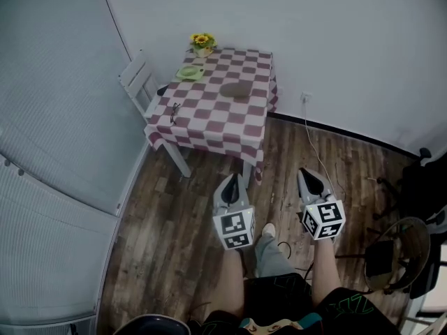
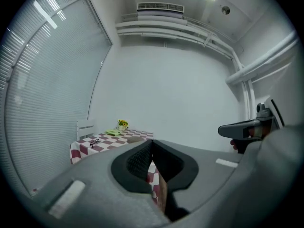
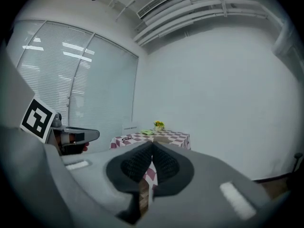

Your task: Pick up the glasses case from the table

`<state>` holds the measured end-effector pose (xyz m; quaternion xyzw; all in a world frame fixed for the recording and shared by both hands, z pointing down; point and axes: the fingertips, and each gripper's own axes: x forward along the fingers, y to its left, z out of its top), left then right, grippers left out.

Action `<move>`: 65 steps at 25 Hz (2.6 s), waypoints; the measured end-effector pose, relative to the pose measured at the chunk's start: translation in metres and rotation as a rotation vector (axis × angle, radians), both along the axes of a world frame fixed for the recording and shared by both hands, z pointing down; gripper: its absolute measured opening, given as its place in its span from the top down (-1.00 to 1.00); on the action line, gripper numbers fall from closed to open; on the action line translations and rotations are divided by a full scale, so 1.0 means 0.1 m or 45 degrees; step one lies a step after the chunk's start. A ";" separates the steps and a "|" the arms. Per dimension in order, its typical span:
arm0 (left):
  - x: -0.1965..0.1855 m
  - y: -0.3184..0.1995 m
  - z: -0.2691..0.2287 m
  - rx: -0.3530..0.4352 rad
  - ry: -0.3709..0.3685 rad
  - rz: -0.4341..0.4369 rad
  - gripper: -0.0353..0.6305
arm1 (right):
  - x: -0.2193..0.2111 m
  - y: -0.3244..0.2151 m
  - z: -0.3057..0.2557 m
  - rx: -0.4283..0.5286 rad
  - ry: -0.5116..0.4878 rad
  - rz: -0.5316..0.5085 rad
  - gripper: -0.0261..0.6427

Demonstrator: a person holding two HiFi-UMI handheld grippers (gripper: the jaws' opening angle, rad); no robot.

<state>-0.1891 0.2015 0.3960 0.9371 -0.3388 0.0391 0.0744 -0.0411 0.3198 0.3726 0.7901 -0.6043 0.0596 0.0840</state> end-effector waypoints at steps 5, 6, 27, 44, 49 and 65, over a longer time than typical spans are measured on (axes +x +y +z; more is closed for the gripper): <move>0.36 -0.23 0.24 -0.059 -0.045 -0.013 0.86 | 0.40 -0.27 0.23 -0.057 -0.055 -0.005 0.91; 0.44 -0.28 0.29 -0.067 -0.057 -0.015 0.86 | 0.49 -0.32 0.27 -0.063 -0.064 -0.003 0.91; 1.99 -1.16 0.28 -0.047 -0.154 -0.084 0.86 | 2.12 -1.33 0.39 -0.041 -0.158 -0.082 0.91; 2.44 -1.84 0.07 0.015 -0.133 -0.152 0.86 | 2.67 -2.02 0.18 0.025 -0.141 -0.151 0.91; 2.64 -2.10 0.31 -0.038 -0.176 -0.148 0.86 | 2.86 -2.29 0.42 -0.024 -0.184 -0.153 0.91; 2.61 -3.36 1.11 -0.281 -0.257 -0.382 0.86 | 3.06 -3.94 1.03 -0.217 -0.259 -0.357 0.91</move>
